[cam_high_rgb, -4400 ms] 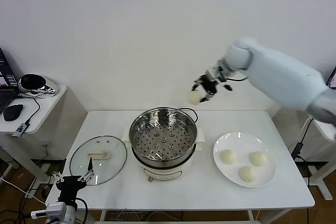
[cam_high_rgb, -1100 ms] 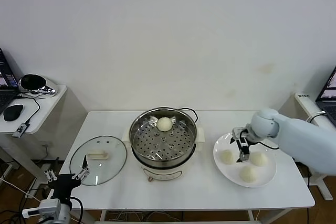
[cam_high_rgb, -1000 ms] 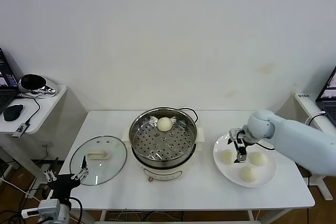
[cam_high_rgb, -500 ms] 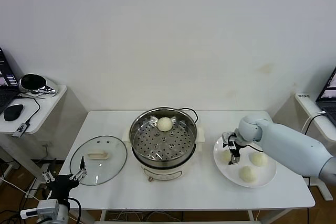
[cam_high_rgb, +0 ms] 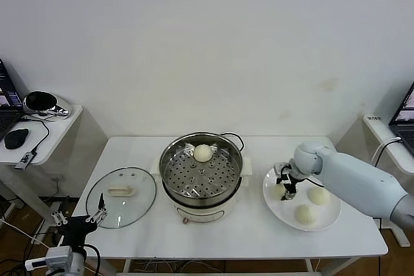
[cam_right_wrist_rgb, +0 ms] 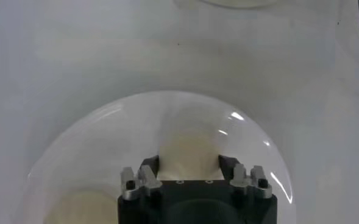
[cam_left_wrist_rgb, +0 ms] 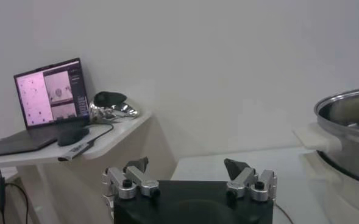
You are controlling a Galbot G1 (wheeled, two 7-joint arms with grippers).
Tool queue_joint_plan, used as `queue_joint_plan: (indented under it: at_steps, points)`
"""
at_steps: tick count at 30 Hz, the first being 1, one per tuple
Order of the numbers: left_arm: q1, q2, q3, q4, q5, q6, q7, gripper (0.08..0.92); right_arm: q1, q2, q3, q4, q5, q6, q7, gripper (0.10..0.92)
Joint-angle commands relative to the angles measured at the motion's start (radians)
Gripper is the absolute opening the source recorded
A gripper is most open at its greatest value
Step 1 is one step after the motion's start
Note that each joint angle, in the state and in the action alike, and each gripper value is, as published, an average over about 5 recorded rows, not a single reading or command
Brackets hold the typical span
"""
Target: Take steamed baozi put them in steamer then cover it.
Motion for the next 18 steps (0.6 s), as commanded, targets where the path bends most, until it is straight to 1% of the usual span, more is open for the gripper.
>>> queue_joint_plan:
  at_steps: [1, 6, 11, 16, 18]
  points:
    - [-0.001, 0.002, 0.001, -0.001, 0.001, 0.001, 0.000, 0.823, 0.057, -0.028, -0.013, 0.038, 0.026, -0.003, -0.022, 0.603]
    - [-0.007, 0.007, 0.006, -0.001, 0.000, 0.002, 0.000, 0.823, 0.247, -0.102, -0.095, 0.117, 0.128, -0.020, -0.056, 0.602]
    - [-0.013, 0.012, 0.016, 0.001, 0.000, 0.003, 0.000, 0.823, 0.526, -0.125, -0.268, 0.193, 0.282, -0.058, -0.061, 0.603]
    - [-0.022, 0.022, 0.028, 0.004, -0.002, 0.005, 0.001, 0.823, 0.827, -0.049, -0.475, 0.294, 0.457, -0.123, -0.036, 0.610]
    - [-0.027, 0.025, 0.029, 0.007, -0.005, 0.005, 0.000, 0.823, 0.882, -0.003, -0.507, 0.322, 0.531, -0.155, -0.012, 0.611]
